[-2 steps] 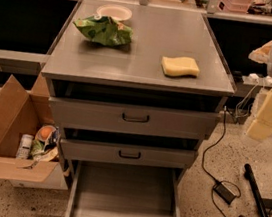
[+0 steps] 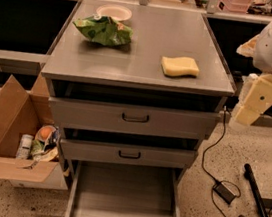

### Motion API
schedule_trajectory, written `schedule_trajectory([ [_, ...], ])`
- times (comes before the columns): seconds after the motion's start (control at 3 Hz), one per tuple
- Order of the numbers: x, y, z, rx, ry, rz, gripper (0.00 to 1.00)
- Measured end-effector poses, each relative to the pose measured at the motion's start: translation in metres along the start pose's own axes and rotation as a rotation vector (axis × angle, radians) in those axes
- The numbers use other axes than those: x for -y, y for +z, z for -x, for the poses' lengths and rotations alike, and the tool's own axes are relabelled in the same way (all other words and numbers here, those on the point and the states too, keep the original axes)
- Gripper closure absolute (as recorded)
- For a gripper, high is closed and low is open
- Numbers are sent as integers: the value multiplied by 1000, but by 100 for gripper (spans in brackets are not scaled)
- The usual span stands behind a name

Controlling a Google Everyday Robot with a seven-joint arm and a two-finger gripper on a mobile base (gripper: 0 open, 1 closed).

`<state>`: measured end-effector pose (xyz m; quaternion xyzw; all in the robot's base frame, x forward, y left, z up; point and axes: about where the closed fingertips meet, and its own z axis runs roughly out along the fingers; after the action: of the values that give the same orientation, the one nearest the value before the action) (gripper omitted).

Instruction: Place sponge into bottom drawer

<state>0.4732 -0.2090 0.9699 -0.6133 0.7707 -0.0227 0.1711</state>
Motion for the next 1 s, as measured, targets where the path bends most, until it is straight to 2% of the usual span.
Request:
schedule_trajectory([
  [0.33, 25, 28, 16, 35, -40, 29, 0],
  [1.0, 64, 94, 50, 154, -62, 82, 0],
])
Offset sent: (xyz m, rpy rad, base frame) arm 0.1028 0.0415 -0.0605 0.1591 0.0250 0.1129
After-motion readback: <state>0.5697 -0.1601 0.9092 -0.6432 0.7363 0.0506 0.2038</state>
